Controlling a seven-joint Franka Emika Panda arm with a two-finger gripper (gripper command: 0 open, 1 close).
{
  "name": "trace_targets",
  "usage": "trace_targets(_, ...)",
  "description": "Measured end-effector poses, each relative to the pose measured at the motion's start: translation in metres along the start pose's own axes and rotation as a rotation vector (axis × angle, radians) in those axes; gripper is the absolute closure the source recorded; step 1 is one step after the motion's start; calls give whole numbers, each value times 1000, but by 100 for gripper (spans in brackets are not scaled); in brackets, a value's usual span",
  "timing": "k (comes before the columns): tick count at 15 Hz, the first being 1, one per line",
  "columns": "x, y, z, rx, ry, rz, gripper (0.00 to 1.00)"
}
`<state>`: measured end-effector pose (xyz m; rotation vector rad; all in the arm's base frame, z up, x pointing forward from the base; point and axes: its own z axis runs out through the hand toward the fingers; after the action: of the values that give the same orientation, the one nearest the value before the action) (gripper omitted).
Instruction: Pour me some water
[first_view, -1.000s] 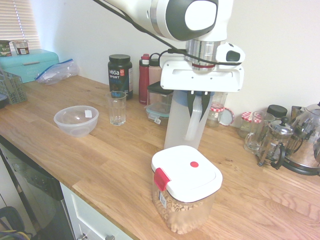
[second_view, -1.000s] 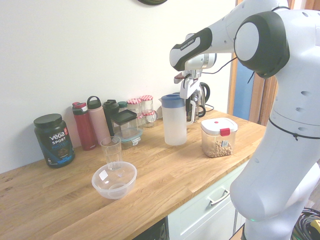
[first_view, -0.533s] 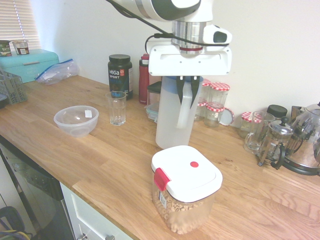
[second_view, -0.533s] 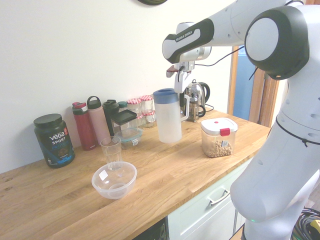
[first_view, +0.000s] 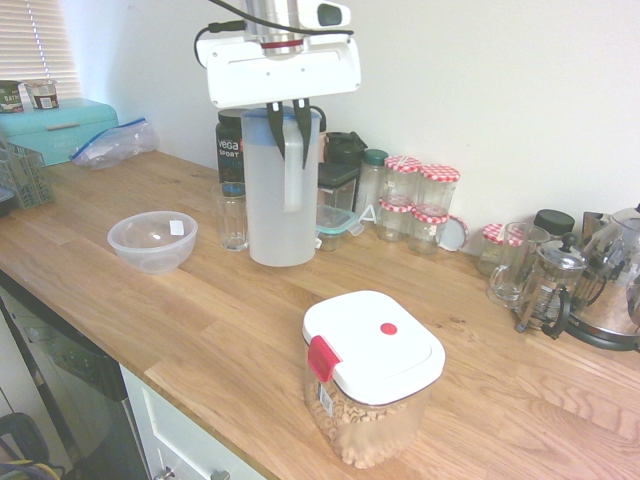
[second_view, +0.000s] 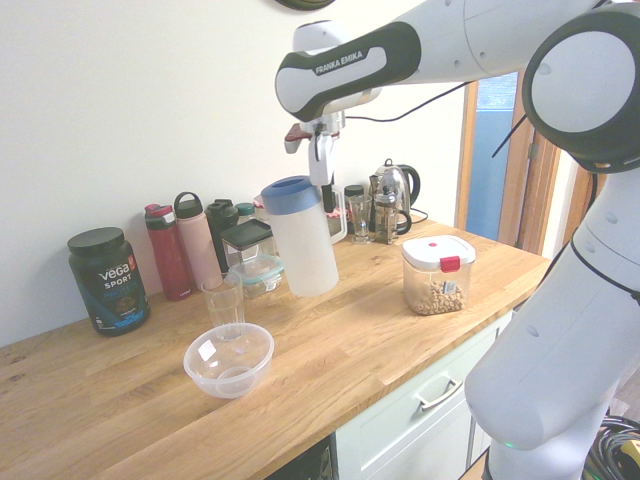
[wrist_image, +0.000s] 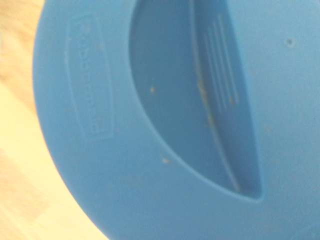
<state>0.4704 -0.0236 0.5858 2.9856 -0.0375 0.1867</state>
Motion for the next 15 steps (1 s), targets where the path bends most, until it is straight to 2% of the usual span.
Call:
trace_targets(5,-2,-60,6,-77,-43,-46,100)
trace_targets(10,4,-82,31,-193,-97,-78,100)
trace_targets(15,8,-109,33,-316,-117,-115,100)
